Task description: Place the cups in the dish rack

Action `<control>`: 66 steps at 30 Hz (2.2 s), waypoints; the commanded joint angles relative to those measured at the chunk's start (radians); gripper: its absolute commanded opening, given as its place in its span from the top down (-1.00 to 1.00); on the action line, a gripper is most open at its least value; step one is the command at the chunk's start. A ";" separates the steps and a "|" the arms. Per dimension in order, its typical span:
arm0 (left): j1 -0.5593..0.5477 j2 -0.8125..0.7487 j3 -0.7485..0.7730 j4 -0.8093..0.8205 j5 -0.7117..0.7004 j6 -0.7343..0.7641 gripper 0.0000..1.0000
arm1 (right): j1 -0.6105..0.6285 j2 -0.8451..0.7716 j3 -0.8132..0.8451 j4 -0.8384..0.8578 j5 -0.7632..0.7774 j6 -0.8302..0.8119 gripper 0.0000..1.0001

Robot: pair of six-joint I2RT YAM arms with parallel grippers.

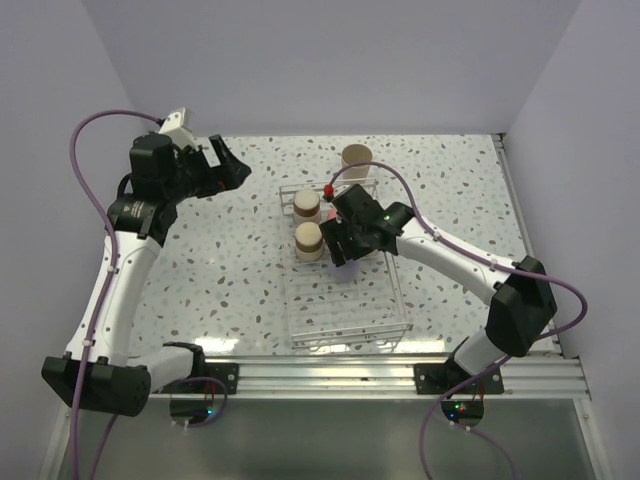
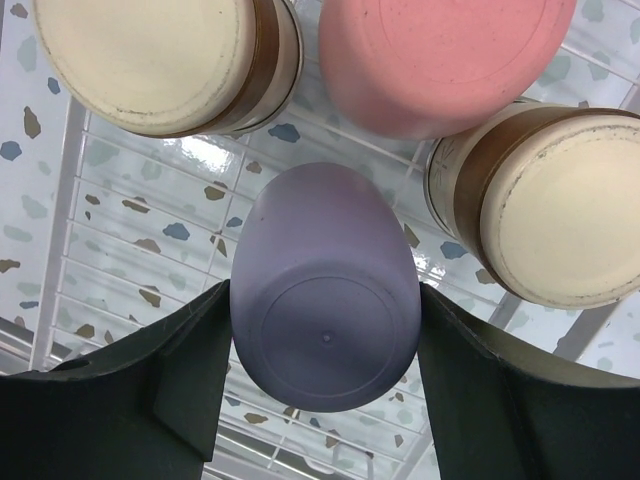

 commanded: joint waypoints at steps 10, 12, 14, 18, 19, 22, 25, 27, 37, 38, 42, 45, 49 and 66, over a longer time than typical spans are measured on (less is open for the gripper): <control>-0.003 -0.015 -0.021 0.054 -0.013 -0.014 -0.98 | 0.021 -0.004 -0.011 0.028 0.005 -0.014 0.08; -0.003 -0.014 -0.018 0.056 -0.013 -0.015 -0.98 | 0.023 -0.010 -0.015 0.028 0.003 -0.014 -0.01; -0.003 -0.012 -0.016 0.056 -0.015 -0.015 -0.98 | 0.023 -0.014 -0.017 0.028 0.002 -0.014 -0.18; -0.003 -0.011 -0.012 0.057 -0.013 -0.015 -0.98 | 0.024 -0.024 -0.015 0.024 0.005 -0.014 -0.43; -0.003 -0.009 -0.010 0.057 -0.012 -0.015 -0.98 | 0.024 -0.031 -0.017 0.024 0.005 -0.011 -0.46; -0.001 -0.003 0.002 0.054 -0.010 -0.014 -0.98 | 0.026 -0.044 -0.014 0.021 0.005 -0.006 -0.60; -0.003 -0.005 0.007 0.050 -0.012 -0.011 -0.98 | 0.027 -0.053 0.000 0.005 0.003 -0.003 -0.78; -0.003 -0.008 0.008 0.048 -0.010 -0.012 -0.98 | 0.029 -0.060 0.028 -0.015 0.005 0.000 -0.88; -0.004 0.009 -0.004 0.097 0.028 -0.051 -0.96 | 0.023 -0.140 0.234 -0.108 0.109 -0.015 -0.97; -0.007 0.024 -0.001 0.111 0.036 -0.060 -0.96 | 0.018 -0.136 0.252 -0.134 0.117 -0.015 -0.97; -0.038 0.089 0.044 0.126 0.037 -0.060 -0.93 | -0.046 -0.148 0.285 -0.145 0.070 0.027 -0.97; -0.067 0.162 0.100 0.136 0.030 -0.071 -0.91 | -0.141 -0.172 0.256 -0.139 -0.024 0.090 -0.97; -0.113 0.286 0.206 0.131 0.010 -0.080 -0.89 | -0.181 -0.241 0.209 -0.156 -0.015 0.126 -0.97; -0.237 1.011 0.921 0.053 -0.010 -0.040 -0.86 | -0.183 -0.571 0.028 -0.340 0.114 0.314 -0.96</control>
